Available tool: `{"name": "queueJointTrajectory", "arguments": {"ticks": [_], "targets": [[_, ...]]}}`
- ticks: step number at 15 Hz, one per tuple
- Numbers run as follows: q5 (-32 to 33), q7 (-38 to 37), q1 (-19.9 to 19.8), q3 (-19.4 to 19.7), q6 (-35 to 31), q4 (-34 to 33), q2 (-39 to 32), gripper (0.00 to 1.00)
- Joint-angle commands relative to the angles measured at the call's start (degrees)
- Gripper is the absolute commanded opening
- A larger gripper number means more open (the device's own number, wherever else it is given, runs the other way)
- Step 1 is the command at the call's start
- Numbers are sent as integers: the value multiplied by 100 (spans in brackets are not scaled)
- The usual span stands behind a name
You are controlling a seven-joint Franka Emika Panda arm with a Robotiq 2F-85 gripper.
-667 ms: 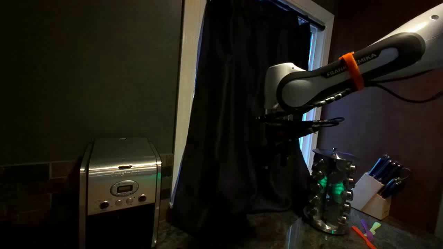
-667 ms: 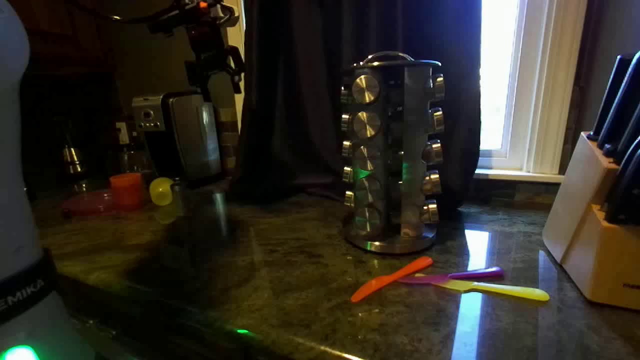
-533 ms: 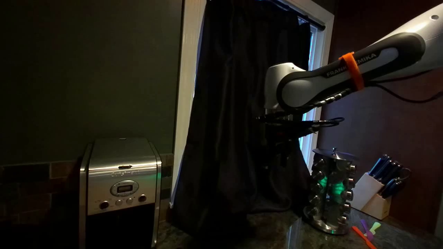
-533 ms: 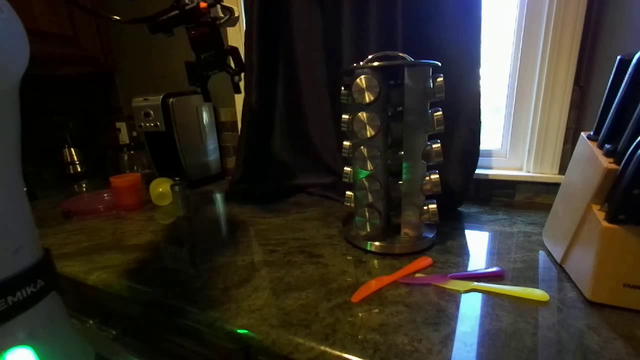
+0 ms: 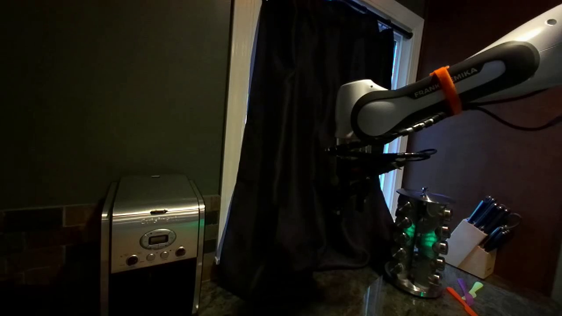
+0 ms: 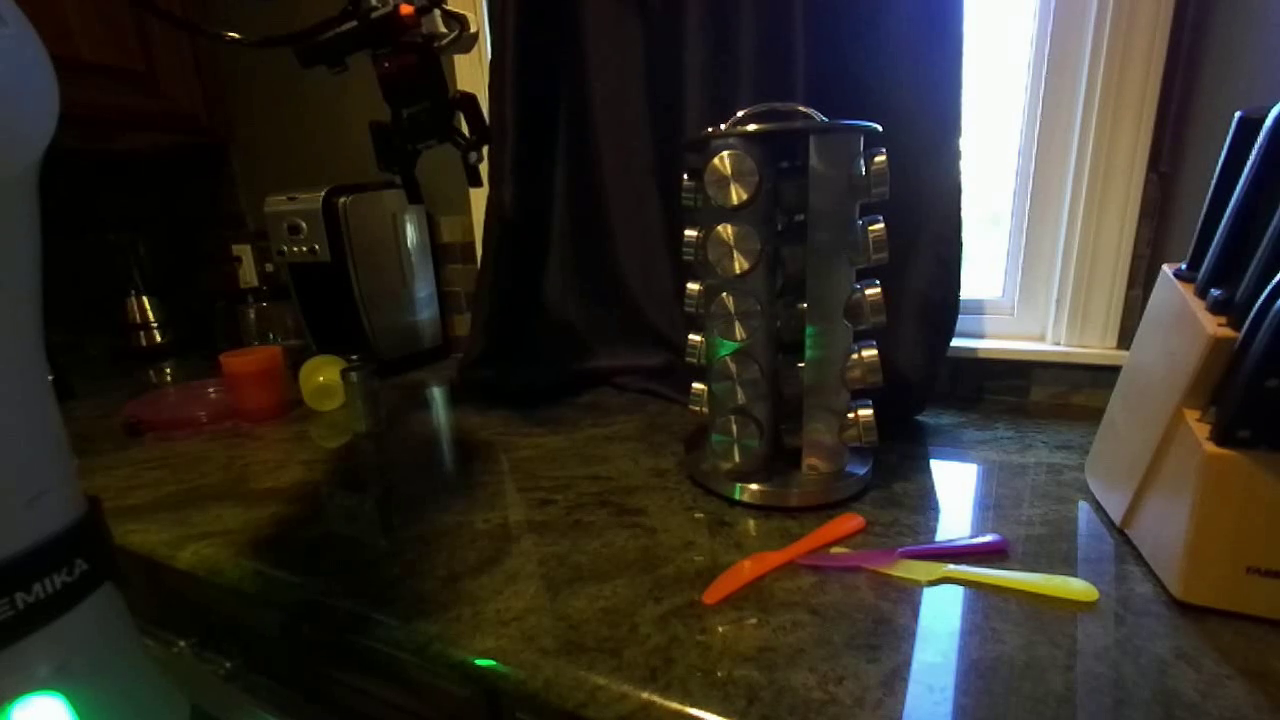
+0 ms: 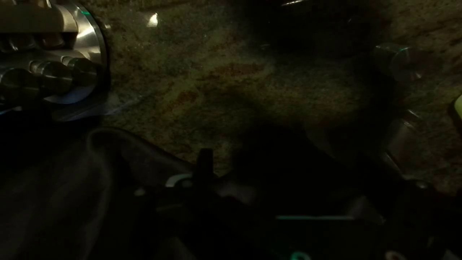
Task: Remove one bottle from the holder, then place it on the counter
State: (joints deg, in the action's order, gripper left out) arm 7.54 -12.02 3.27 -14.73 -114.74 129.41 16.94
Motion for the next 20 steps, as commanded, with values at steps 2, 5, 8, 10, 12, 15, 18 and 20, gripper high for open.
{"name": "queueJointTrajectory", "arguments": {"ticks": [2,5,8,10,12,15,18,20], "targets": [[557,-1081,-46,-103,53,-71,-140,100],[1071,-2239,-64,-230,-9,-27,-302,100],[1455,-3514,-14,-328,2,-16,-463,100],[1548,-4211,1,-279,31,-33,-567,100],[1598,-4764,-20,-158,-41,7,-566,100],[1811,-5560,-97,-1,-53,118,-485,100],[2129,-6394,-207,151,-125,247,-467,100],[2430,-7037,-274,207,-118,323,-500,100]]}}
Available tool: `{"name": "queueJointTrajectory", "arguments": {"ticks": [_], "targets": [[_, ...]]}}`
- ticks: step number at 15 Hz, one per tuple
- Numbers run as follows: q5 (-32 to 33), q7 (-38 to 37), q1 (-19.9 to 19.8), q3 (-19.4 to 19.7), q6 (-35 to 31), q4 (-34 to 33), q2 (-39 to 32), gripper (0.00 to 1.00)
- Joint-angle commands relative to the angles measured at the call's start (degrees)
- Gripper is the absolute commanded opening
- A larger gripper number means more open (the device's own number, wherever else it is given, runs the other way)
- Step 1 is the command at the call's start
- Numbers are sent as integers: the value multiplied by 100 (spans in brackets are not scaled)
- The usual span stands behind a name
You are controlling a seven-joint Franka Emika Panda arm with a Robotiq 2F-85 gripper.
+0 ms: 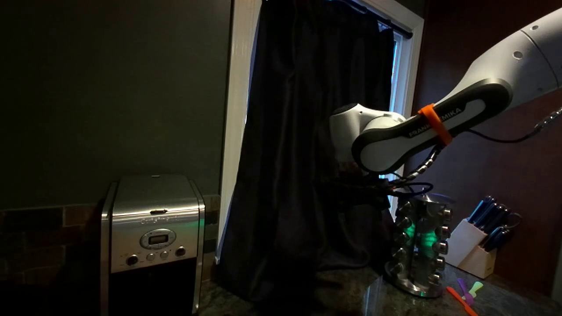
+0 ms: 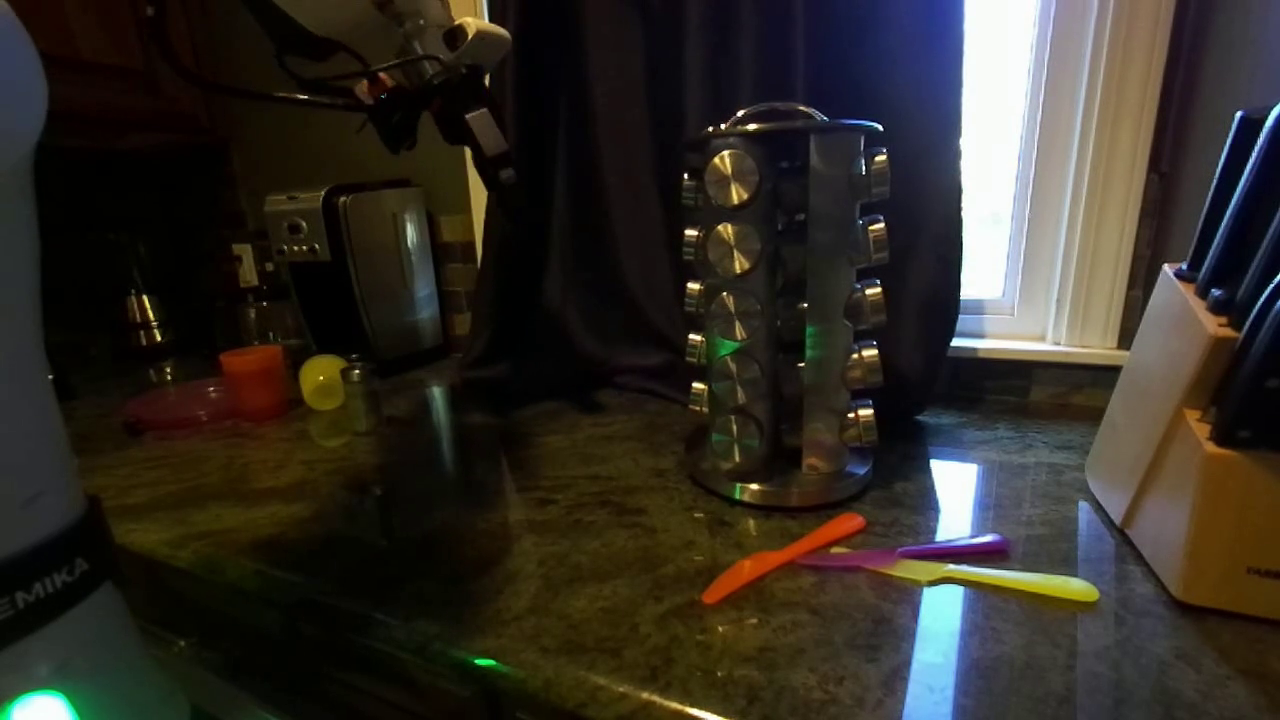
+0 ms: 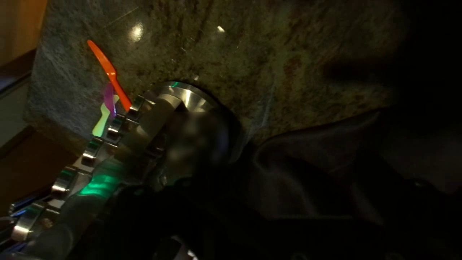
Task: Remove one bottle from the holder, then place it on the counter
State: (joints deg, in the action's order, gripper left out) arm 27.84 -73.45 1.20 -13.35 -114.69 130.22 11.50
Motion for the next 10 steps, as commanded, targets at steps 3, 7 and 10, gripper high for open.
{"name": "queueJointTrajectory", "arguments": {"ticks": [3,7,10], "targets": [[802,-1971,-113,107,-85,458,37,100],[1274,-3296,-137,207,120,700,16,100],[1486,-4053,-205,375,376,711,-73,100]]}}
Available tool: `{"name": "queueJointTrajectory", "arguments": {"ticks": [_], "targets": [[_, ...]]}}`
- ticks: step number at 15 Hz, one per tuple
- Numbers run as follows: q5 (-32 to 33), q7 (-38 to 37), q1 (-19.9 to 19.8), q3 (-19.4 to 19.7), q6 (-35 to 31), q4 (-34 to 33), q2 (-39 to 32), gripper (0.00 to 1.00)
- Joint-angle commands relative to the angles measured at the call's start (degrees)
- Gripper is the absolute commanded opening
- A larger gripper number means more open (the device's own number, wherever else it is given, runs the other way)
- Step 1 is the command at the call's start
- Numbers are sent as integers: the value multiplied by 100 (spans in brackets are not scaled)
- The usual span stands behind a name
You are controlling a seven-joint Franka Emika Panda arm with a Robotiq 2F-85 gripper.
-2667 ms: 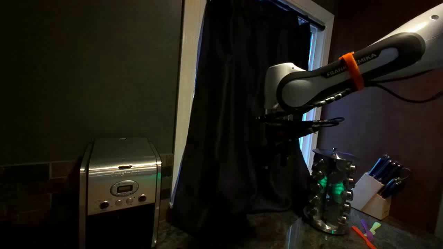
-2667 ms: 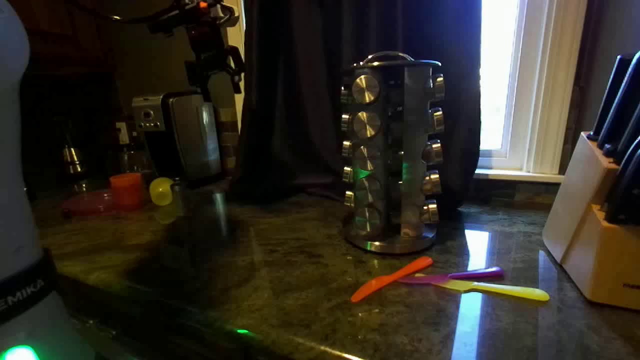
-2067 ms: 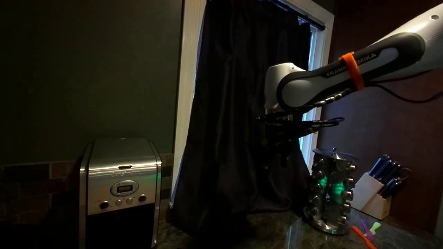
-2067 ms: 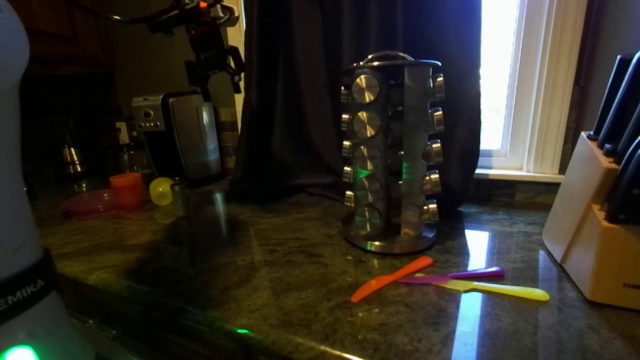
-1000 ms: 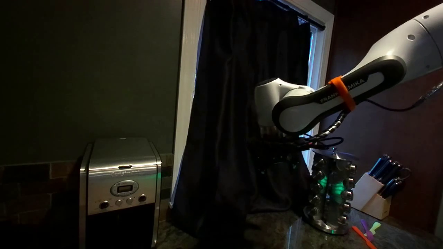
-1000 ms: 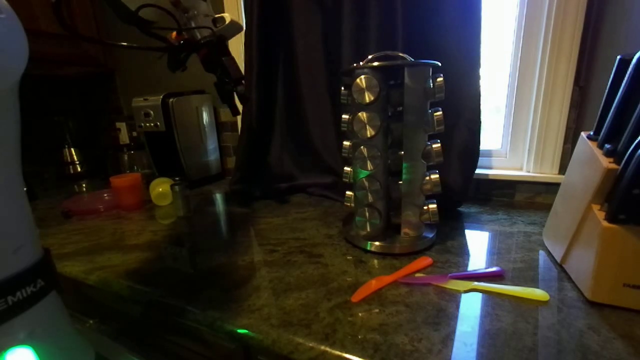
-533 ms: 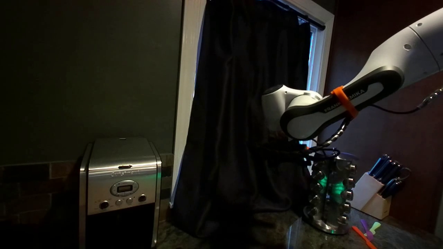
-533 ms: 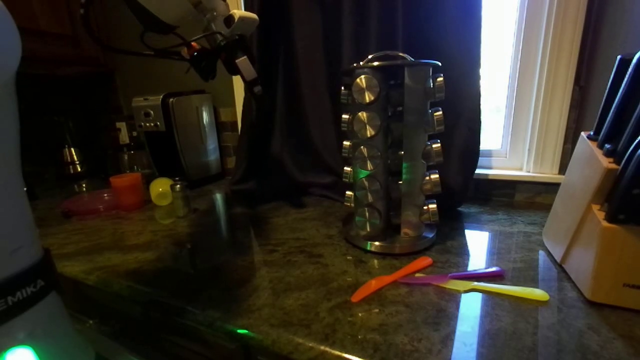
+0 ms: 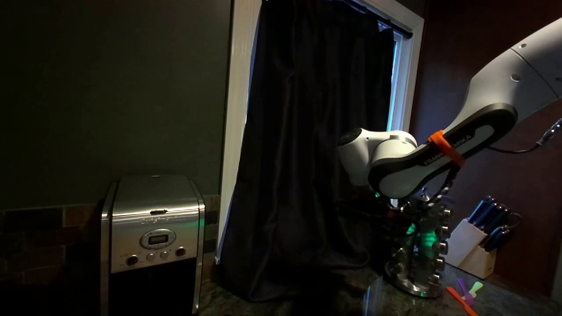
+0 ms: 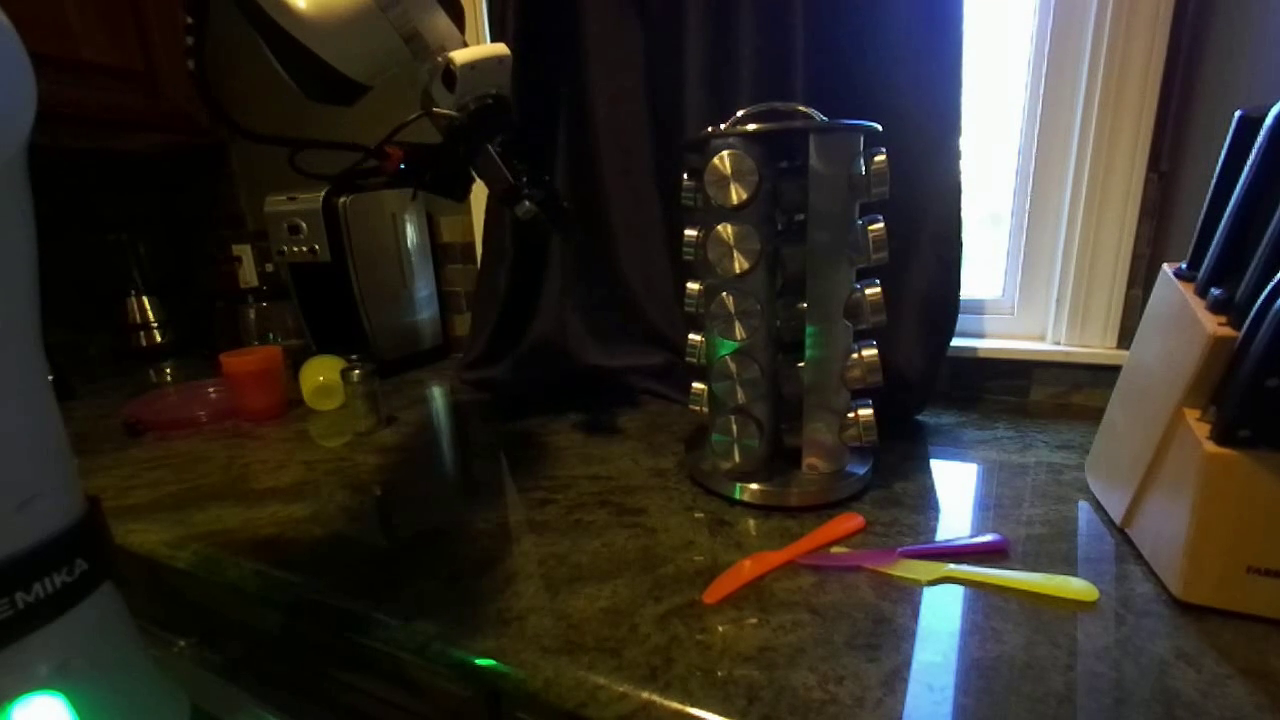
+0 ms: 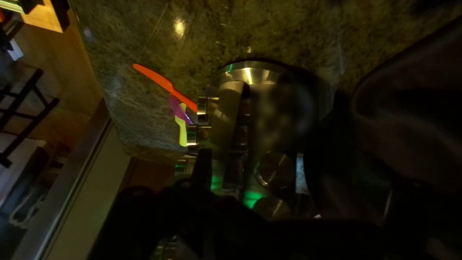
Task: Remove one bottle from the holder, then place it on the counter
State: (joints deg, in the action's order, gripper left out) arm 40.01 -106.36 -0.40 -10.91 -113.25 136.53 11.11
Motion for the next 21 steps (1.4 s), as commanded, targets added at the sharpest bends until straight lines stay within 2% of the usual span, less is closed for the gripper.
{"name": "queueJointTrajectory", "arguments": {"ticks": [1,9,18,21], "targets": [[86,-255,108,168,116,9,-17,100],[165,-569,48,259,171,18,-47,100],[1124,-1037,-87,628,-66,30,-508,100],[1496,-1397,-78,764,-412,29,-664,100]]}}
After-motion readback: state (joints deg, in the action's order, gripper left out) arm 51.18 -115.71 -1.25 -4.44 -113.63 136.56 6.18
